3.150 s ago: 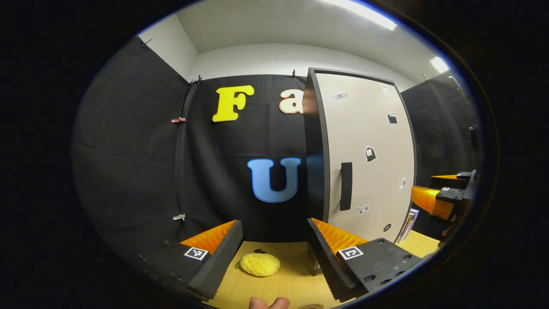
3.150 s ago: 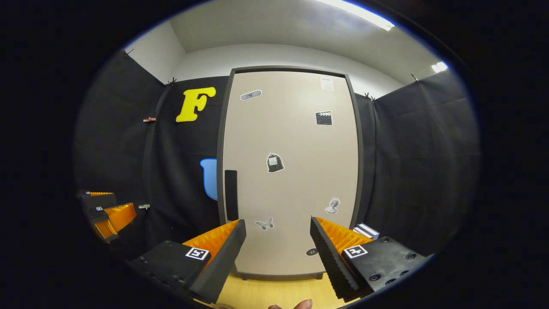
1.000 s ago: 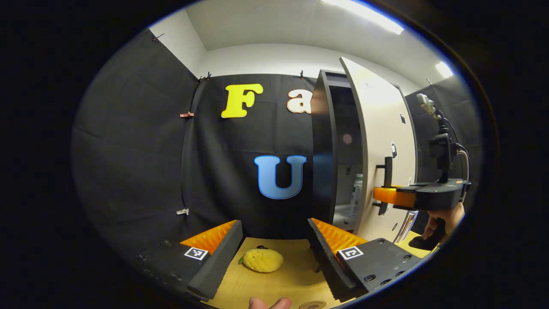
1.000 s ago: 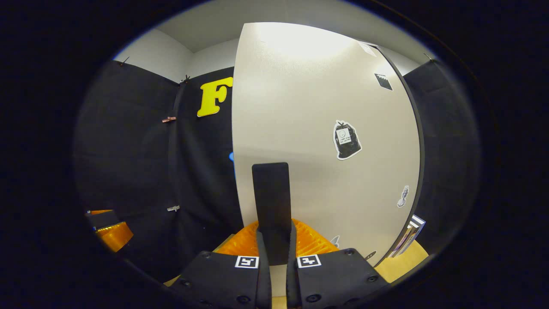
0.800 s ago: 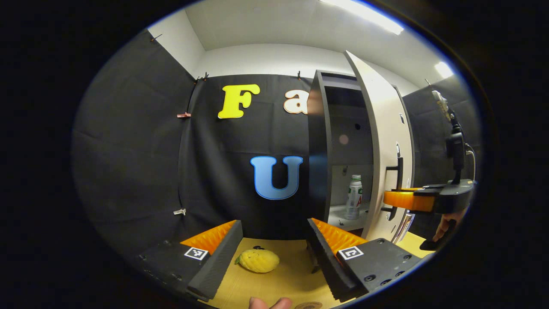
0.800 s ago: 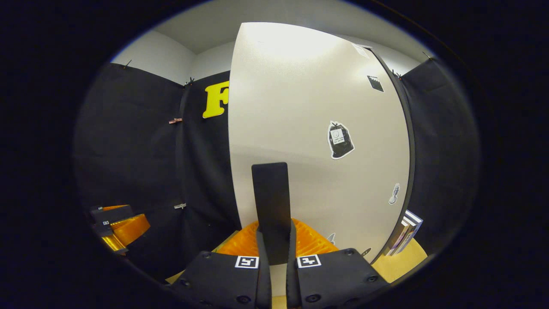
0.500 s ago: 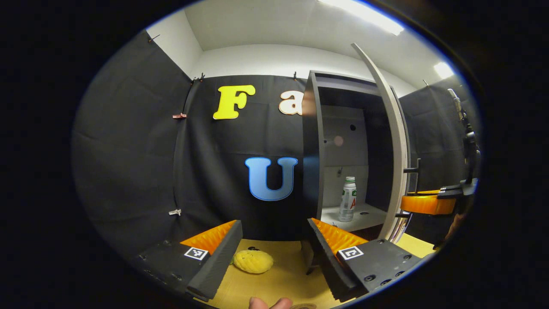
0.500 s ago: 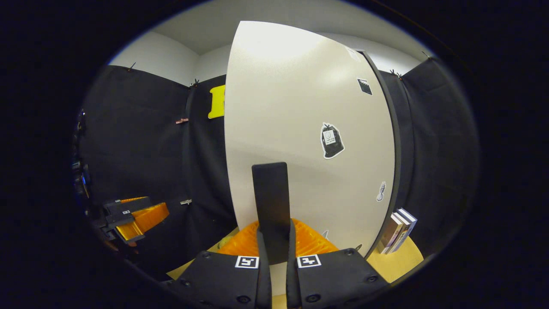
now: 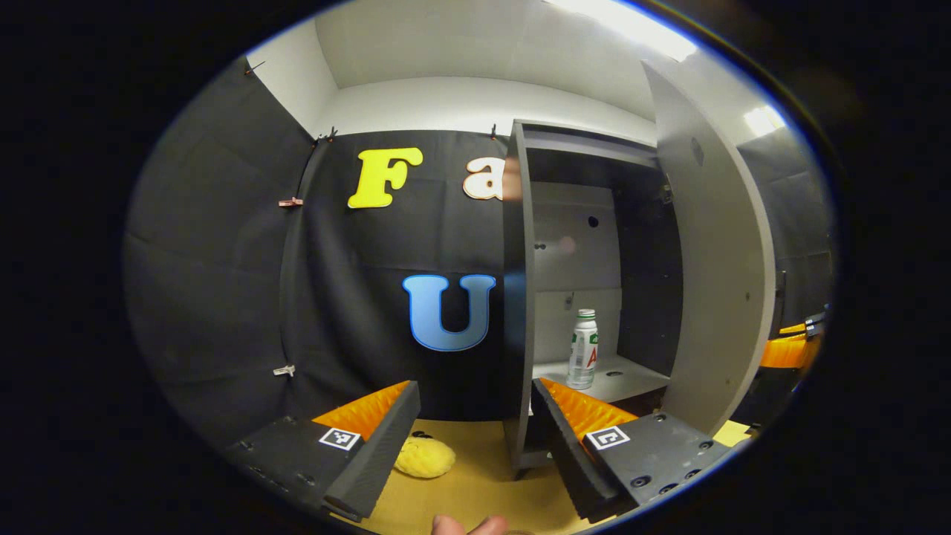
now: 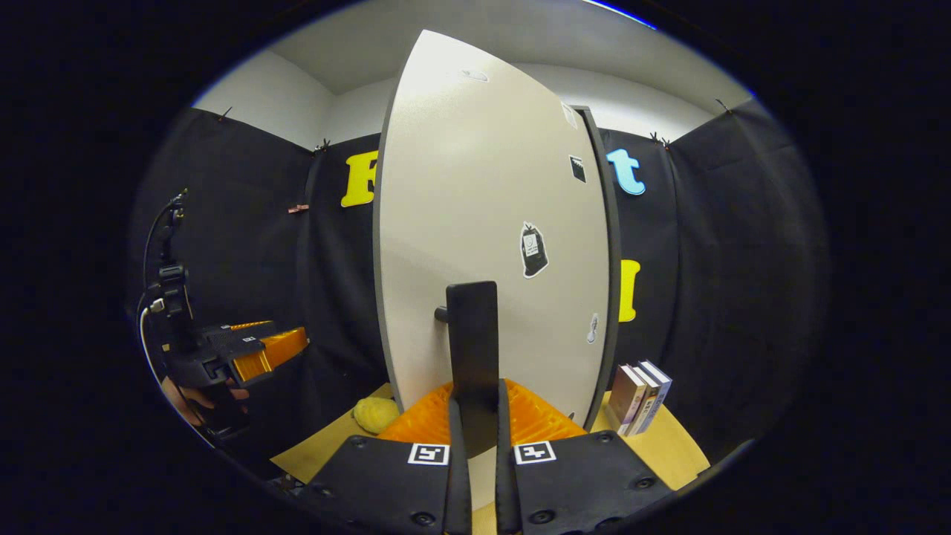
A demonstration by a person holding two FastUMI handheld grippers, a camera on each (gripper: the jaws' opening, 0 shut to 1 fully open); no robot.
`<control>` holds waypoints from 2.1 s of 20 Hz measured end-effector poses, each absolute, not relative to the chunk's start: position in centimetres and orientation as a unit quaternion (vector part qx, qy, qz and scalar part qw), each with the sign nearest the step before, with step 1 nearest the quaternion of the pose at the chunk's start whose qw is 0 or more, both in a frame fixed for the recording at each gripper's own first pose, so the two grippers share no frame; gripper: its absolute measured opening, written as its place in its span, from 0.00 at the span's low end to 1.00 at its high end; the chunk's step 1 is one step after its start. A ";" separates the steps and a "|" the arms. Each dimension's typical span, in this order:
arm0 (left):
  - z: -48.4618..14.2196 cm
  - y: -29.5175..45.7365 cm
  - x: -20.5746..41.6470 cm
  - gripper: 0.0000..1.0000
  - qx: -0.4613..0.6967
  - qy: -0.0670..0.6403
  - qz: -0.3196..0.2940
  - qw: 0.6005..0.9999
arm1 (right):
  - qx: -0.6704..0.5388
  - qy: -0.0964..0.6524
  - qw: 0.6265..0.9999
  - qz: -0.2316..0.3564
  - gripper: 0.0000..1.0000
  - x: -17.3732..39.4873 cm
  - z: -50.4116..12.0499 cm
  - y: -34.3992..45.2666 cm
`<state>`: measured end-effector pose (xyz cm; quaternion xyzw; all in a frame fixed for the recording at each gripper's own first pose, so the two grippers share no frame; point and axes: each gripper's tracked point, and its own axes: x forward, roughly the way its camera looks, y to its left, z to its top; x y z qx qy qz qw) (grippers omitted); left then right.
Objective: Open the cabinet door with the right hand, grasp the bottle in the cabinet with the left hand and place it on the coaster, then close the cabinet door with the right hand.
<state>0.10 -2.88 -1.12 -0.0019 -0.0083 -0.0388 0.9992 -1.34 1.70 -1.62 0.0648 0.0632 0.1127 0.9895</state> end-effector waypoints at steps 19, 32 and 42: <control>-1.5 -13.2 3.0 0.94 0.013 -0.007 -0.106 0.994 | 0.074 0.054 0.996 0.010 0.10 -1.9 -1.9 -9.9; -2.8 -20.5 9.6 0.94 0.002 0.005 -0.117 0.993 | 0.089 0.062 0.993 0.051 0.10 -1.8 -2.3 -14.1; -5.0 -25.1 19.9 0.92 -0.017 0.014 -0.119 0.993 | 0.144 0.044 0.987 0.059 0.42 -5.3 -0.3 -16.3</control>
